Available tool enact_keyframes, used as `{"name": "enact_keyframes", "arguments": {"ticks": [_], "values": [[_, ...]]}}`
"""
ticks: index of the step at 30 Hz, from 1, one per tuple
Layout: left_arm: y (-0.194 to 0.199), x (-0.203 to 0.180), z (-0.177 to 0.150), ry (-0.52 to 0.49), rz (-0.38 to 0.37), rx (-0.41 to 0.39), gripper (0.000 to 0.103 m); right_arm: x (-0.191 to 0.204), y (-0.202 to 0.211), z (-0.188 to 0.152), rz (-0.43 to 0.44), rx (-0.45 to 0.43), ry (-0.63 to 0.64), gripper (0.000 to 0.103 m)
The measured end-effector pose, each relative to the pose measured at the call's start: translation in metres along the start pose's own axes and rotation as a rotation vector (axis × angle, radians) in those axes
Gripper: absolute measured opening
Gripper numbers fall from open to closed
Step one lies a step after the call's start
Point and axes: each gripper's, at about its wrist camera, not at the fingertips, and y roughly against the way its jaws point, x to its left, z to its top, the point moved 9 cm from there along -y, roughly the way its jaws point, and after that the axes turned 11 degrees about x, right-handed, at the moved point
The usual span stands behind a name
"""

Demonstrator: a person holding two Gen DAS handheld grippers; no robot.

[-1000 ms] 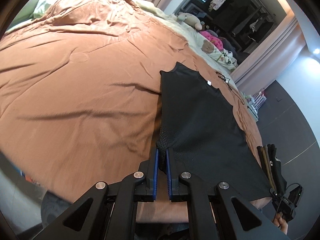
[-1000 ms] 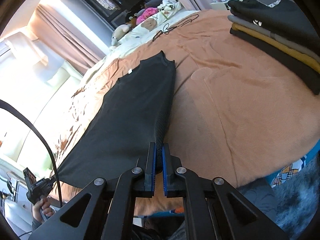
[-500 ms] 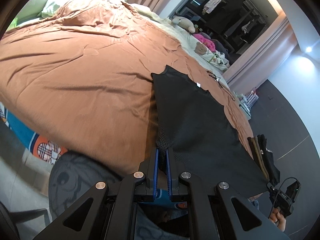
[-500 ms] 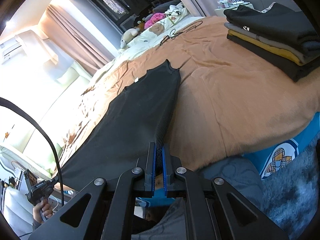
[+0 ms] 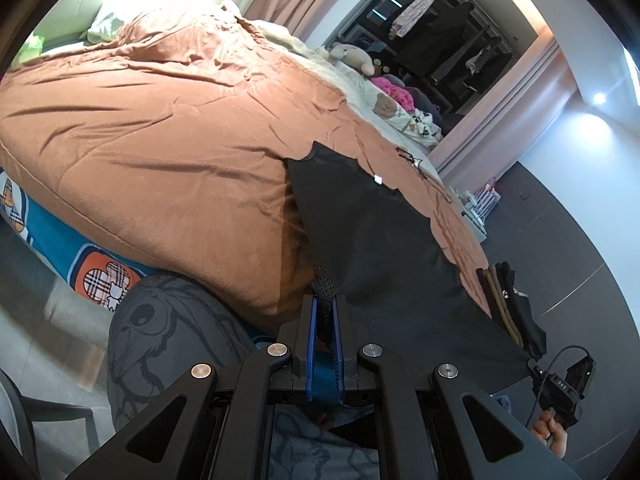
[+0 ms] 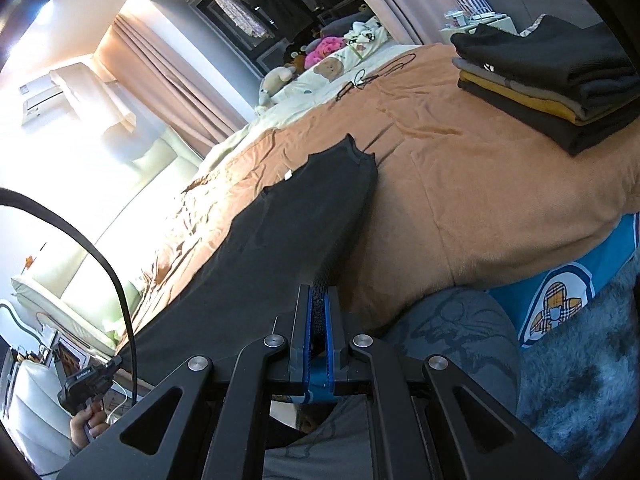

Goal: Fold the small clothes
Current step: 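Lift the hem with both grippers and fold it over toward the collar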

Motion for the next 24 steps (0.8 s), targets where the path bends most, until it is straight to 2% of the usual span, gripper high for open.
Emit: {"name": "enact_keyframes", "arguments": {"ticks": [10, 24], "values": [[-0.010, -0.013, 0.034, -0.041, 0.001, -0.007, 0.007, 0.004, -0.018, 0.021, 0.013, -0.021, 0.027, 0.002], [-0.055, -0.009, 0.098, -0.034, 0.046, 0.021, 0.007, -0.006, -0.082, 0.078, -0.001, -0.004, -0.015, 0.002]]}}
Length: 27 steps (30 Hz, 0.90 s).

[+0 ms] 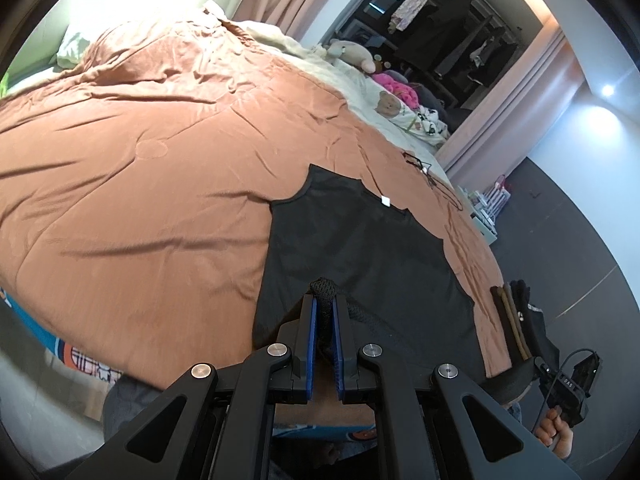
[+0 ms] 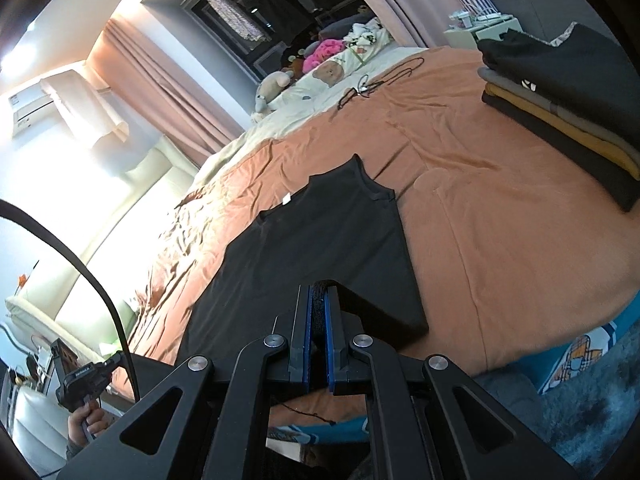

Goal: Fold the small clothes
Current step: 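Lift the hem with both grippers and fold it over toward the collar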

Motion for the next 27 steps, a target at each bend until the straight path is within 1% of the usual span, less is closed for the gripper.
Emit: {"name": "enact_keyframes", "arguments": {"ticks": [10, 17, 27], "values": [[-0.037, 0.001, 0.044, 0.019, 0.017, 0.031, 0.008, -0.008, -0.038, 0.037, -0.017, 0.016, -0.052, 0.002], [-0.065, 0.006, 0.071, 0.041, 0.034, 0.055, 0.008, -0.008, -0.063, 0.063, -0.041, 0.040, -0.048, 0.002], [-0.109, 0.014, 0.107, 0.052, 0.060, 0.102, 0.007, -0.004, -0.113, 0.103, -0.082, 0.081, -0.043, 0.002]]}}
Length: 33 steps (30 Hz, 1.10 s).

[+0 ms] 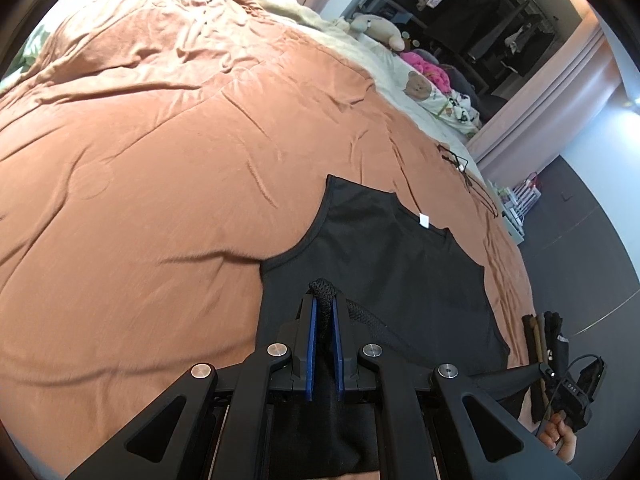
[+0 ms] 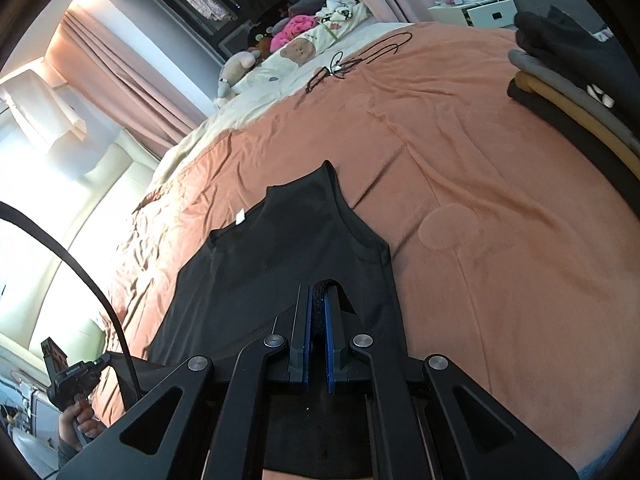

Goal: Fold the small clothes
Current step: 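Lift the hem with both grippers and fold it over toward the collar, then open both grippers to release the folded hem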

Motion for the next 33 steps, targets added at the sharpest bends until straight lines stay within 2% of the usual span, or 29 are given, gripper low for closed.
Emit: {"name": "enact_keyframes", "arguments": {"ticks": [15, 29, 30, 32, 33], "values": [[-0.066, 0.002, 0.078, -0.015, 0.078, 0.057, 0.008, 0.001, -0.068, 0.078, -0.055, 0.051, -0.010, 0.002], [-0.119, -0.001, 0.133, -0.041, 0.139, 0.091, 0.009, 0.000, -0.128, 0.131, -0.129, 0.085, -0.006, 0.002], [-0.125, -0.002, 0.137, -0.043, 0.143, 0.098, 0.009, -0.001, -0.131, 0.134, -0.136, 0.084, -0.006, 0.002], [-0.132, -0.002, 0.143, -0.057, 0.181, 0.110, 0.018, 0.004, -0.135, 0.139, -0.111, 0.076, -0.004, 0.005], [-0.135, -0.002, 0.145, -0.075, 0.209, 0.117, 0.028, 0.004, -0.137, 0.140, -0.109, 0.082, -0.008, 0.007]]}}
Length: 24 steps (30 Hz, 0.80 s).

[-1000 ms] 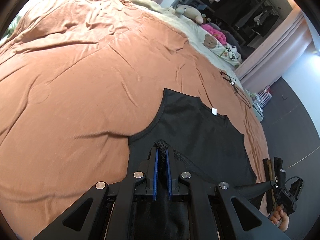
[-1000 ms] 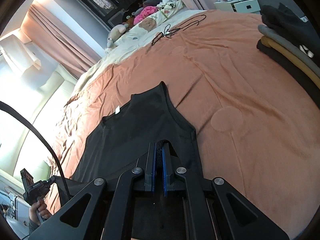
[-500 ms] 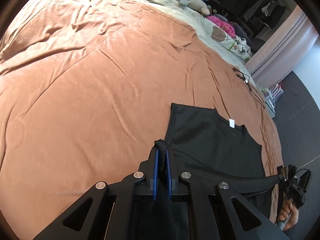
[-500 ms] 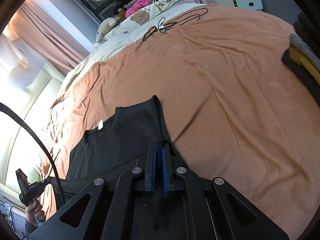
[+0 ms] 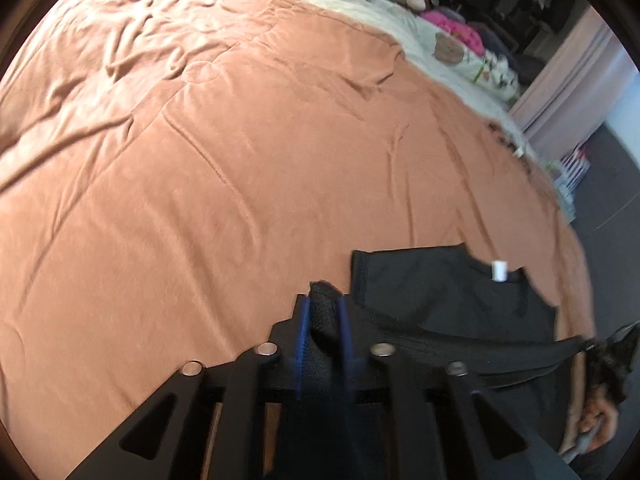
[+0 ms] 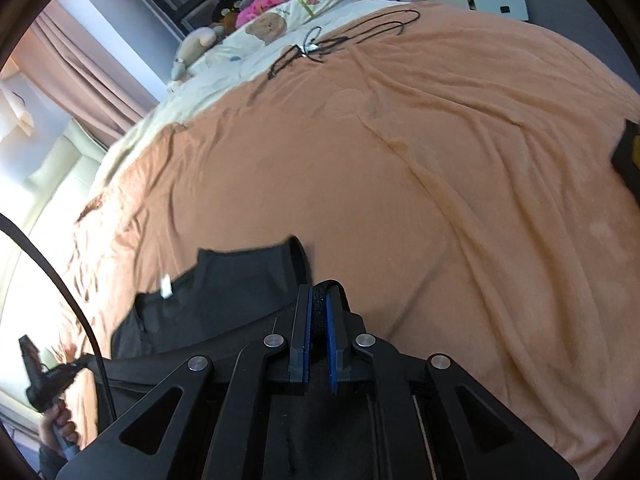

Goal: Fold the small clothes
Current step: 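Open both grippers to release the folded hem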

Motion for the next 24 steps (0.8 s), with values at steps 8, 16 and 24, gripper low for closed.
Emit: {"name": "enact_keyframes", "arguments": {"ticks": [8, 16, 24], "values": [[0.005, 0.007, 0.000, -0.078, 0.051, -0.010, 0.068, 0.000, 0.008, -0.003, -0.027, 0.005, 0.073, 0.061], [-0.007, 0.008, -0.020, -0.214, 0.103, 0.082, 0.068, -0.002, 0.003, -0.029, -0.113, 0.116, 0.230, 0.061], [-0.029, 0.009, -0.032, -0.296, 0.175, 0.159, 0.068, 0.003, -0.020, -0.031, -0.229, 0.205, 0.326, 0.061]]}}
